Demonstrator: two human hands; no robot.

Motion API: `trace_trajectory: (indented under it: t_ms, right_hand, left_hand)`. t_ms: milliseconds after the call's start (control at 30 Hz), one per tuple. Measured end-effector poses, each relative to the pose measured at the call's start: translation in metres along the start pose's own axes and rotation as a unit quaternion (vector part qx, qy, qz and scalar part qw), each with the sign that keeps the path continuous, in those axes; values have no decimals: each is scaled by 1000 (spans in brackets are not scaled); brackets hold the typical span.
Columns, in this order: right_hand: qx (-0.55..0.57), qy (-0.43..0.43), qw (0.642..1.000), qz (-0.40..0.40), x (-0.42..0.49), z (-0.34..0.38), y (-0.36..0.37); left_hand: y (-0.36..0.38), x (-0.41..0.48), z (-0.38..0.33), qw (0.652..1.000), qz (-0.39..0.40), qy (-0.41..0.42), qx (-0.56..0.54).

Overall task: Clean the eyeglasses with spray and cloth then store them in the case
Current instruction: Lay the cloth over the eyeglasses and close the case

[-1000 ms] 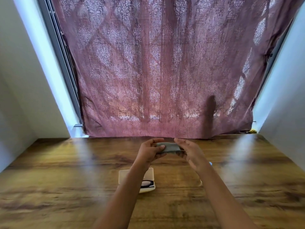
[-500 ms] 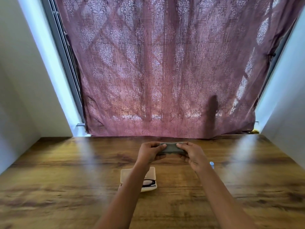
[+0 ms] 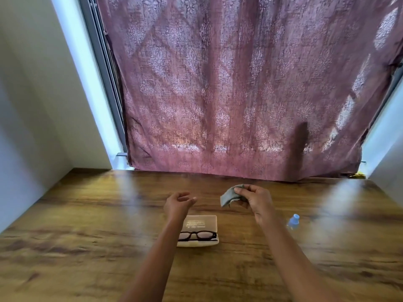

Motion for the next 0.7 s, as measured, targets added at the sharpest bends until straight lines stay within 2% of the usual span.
trace_trajectory:
  t_ms: [100, 200, 533, 700]
  right_hand:
    - [-18, 7, 1000, 3, 2, -8, 10]
    - [-24, 14, 1000, 11, 4, -15, 20]
    - [-38, 33, 999, 5, 13, -30, 29]
    - [-47, 49, 998, -3, 18, -38, 27]
  left_hand:
    - [-28, 1, 12, 997, -62, -1, 51]
    - [-47, 1, 31, 992, -87, -29, 91]
    - [-53, 20, 68, 985, -44, -67, 153]
    - [-55, 25, 75, 987, -58, -69, 131]
Point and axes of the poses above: each hand's wrist, its own x-axis towards the middle knuckle, its own y-axis out of the palm, z = x × y, the point moved 8 cm from there along x, towards the middle knuckle, and after that the axes turned 15 degrees about -x, right-handed, at the moved point
